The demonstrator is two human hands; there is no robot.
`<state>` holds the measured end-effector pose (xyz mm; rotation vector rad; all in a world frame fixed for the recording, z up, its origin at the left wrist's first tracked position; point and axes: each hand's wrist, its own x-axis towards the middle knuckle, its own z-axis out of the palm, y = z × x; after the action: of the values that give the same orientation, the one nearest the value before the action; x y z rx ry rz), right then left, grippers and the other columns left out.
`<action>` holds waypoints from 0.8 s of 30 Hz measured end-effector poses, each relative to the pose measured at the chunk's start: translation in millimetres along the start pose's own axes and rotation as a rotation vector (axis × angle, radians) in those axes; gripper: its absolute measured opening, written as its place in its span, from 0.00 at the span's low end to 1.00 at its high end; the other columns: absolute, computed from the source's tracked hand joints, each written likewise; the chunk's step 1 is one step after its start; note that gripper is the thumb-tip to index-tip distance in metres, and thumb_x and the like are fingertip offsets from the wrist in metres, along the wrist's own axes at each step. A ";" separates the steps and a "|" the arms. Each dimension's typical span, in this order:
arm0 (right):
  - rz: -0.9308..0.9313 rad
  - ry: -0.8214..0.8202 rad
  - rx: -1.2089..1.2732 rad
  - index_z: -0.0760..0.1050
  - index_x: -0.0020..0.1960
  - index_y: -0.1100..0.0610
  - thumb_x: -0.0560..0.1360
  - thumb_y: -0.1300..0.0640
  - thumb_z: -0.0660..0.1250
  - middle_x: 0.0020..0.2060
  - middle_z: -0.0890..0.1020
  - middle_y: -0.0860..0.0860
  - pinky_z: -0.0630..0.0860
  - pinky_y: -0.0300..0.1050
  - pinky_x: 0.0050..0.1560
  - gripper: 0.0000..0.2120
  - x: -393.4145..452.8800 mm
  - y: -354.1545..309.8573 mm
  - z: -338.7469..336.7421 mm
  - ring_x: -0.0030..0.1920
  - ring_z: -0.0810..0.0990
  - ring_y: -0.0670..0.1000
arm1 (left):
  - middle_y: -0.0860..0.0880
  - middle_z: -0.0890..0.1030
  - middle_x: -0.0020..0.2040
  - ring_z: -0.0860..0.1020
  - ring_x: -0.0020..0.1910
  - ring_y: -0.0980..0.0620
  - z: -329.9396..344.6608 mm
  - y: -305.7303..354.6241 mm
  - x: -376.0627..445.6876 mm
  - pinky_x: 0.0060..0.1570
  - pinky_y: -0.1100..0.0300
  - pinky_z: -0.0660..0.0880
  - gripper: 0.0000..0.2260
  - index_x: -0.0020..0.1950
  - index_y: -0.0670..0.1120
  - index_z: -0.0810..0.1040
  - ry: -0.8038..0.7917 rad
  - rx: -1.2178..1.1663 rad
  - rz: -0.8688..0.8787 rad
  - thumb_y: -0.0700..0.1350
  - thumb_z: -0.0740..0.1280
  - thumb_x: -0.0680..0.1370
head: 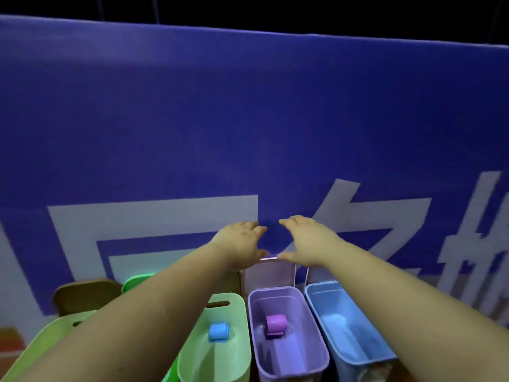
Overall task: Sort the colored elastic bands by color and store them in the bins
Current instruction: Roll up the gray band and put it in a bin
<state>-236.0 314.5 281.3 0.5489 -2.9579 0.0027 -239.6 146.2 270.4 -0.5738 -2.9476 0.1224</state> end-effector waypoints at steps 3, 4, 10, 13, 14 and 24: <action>0.043 0.011 -0.007 0.52 0.76 0.53 0.74 0.39 0.64 0.73 0.61 0.54 0.66 0.51 0.68 0.38 -13.3 -17.8 -9.6 0.71 0.63 0.56 | 0.47 0.58 0.77 0.59 0.74 0.47 -11.8 -5.5 -14.8 0.71 0.52 0.59 0.28 0.77 0.48 0.54 0.010 0.018 0.058 0.58 0.55 0.80; 0.064 0.008 -0.007 0.52 0.76 0.53 0.74 0.39 0.64 0.73 0.61 0.54 0.66 0.51 0.68 0.38 -17.3 -24.0 -11.7 0.71 0.63 0.56 | 0.46 0.58 0.77 0.59 0.74 0.46 -14.3 -7.4 -19.5 0.71 0.52 0.59 0.28 0.77 0.48 0.55 0.012 0.020 0.080 0.59 0.55 0.80; 0.210 -0.029 -0.002 0.54 0.76 0.53 0.73 0.39 0.65 0.72 0.63 0.54 0.66 0.52 0.67 0.38 -47.5 -52.2 -12.6 0.70 0.64 0.56 | 0.46 0.64 0.74 0.63 0.71 0.46 -7.7 -9.2 -40.7 0.69 0.51 0.62 0.27 0.75 0.47 0.59 0.023 -0.033 0.224 0.60 0.54 0.80; 0.259 -0.048 -0.014 0.55 0.75 0.53 0.73 0.39 0.65 0.72 0.63 0.54 0.65 0.53 0.68 0.38 -67.6 -53.1 -5.8 0.70 0.65 0.56 | 0.46 0.65 0.73 0.65 0.70 0.46 4.7 0.9 -46.5 0.68 0.52 0.63 0.26 0.75 0.47 0.61 0.029 -0.051 0.275 0.58 0.56 0.80; 0.266 -0.053 -0.020 0.55 0.75 0.53 0.73 0.38 0.64 0.71 0.64 0.54 0.65 0.53 0.68 0.38 -75.1 -51.5 -1.9 0.70 0.65 0.56 | 0.46 0.66 0.72 0.65 0.69 0.46 9.8 6.5 -48.9 0.68 0.52 0.63 0.26 0.74 0.47 0.61 0.025 -0.056 0.285 0.58 0.57 0.80; 0.336 -0.134 -0.079 0.58 0.74 0.53 0.74 0.39 0.63 0.69 0.65 0.53 0.66 0.50 0.66 0.35 -157.9 6.6 112.6 0.69 0.66 0.55 | 0.46 0.66 0.72 0.64 0.70 0.46 119.4 98.8 -65.3 0.68 0.54 0.60 0.25 0.74 0.46 0.62 0.073 -0.090 0.355 0.57 0.57 0.80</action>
<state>-107.0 374.1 149.1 0.0399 -3.1250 -0.1214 -161.2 206.4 134.4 -1.0853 -2.7626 0.0032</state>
